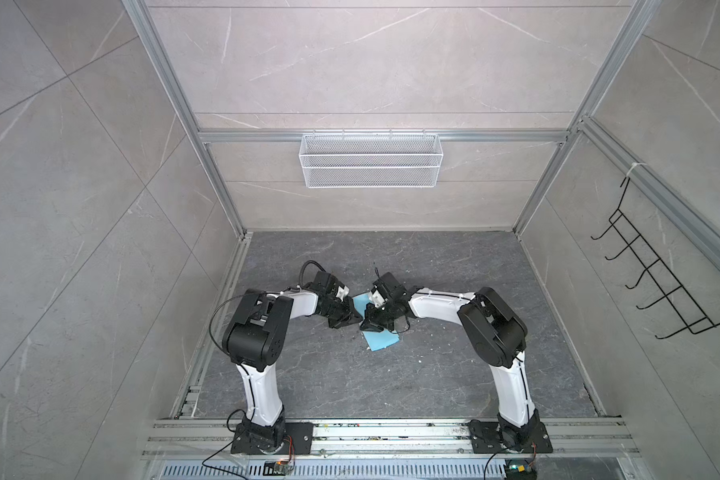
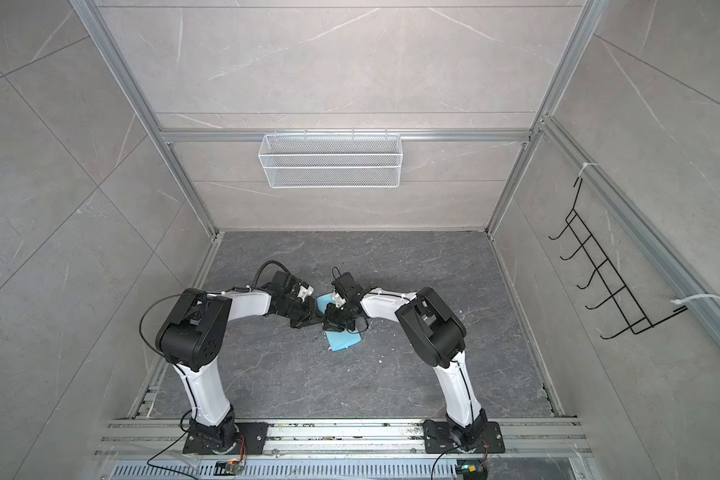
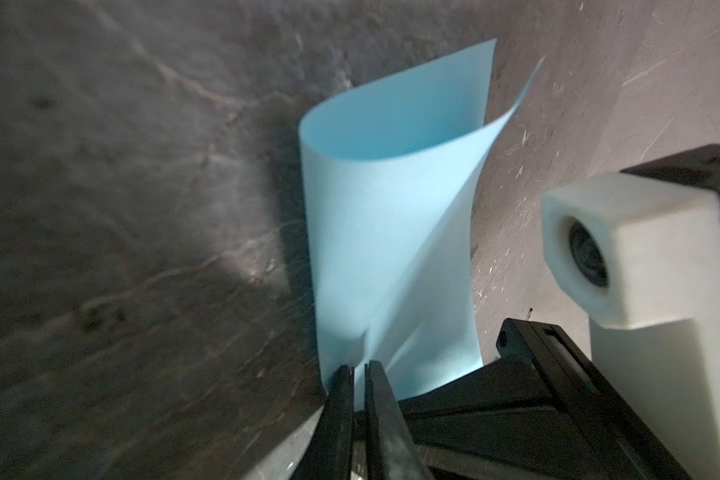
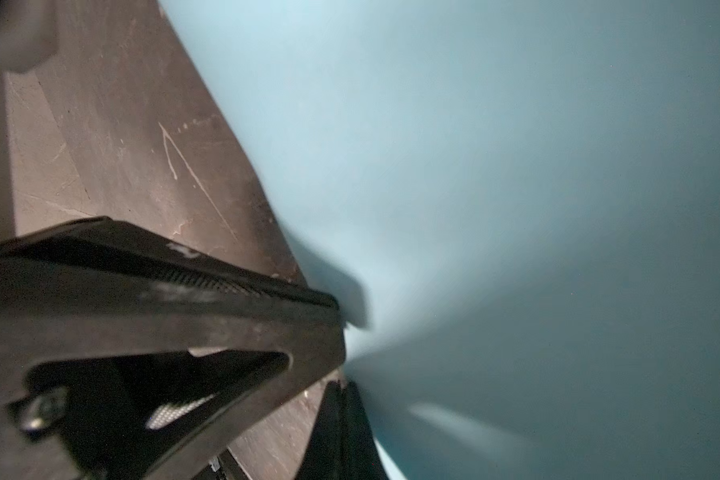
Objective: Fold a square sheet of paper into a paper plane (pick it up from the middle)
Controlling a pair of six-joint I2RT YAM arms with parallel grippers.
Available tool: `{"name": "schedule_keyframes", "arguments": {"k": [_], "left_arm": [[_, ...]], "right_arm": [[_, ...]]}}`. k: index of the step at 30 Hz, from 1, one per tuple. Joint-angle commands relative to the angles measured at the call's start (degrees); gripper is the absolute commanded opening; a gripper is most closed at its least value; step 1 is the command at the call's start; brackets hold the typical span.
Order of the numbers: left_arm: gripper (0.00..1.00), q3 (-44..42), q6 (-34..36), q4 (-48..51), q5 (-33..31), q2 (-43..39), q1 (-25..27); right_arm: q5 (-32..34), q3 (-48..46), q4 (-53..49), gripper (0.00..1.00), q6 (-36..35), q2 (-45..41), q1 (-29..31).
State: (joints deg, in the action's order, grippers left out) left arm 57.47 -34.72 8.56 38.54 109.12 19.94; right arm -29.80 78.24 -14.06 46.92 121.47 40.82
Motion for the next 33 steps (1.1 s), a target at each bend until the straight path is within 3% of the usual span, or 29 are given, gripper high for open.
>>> {"name": "schedule_keyframes", "arguments": {"k": [1, 23, 30, 33], "left_arm": [[0.13, -0.1, 0.9, 0.9, -2.4, 1.4, 0.2], [0.12, -0.8, 2.1, 1.7, -4.0, 2.2, 0.1], [0.12, -0.7, 2.2, 1.9, -3.8, 1.5, 0.2], [0.12, -0.1, 2.2, 2.1, -3.1, 0.5, 0.2]], "right_arm": [[0.1, -1.2, -5.2, 0.05, -1.2, 0.2, 0.4], [-2.6, -12.7, -7.3, 0.06, -3.7, -8.1, 2.9], [-0.7, -16.1, -8.0, 0.06, -5.1, -13.3, 3.0], [-0.7, -15.9, -3.8, 0.07, -6.7, -17.2, 3.0]]}}
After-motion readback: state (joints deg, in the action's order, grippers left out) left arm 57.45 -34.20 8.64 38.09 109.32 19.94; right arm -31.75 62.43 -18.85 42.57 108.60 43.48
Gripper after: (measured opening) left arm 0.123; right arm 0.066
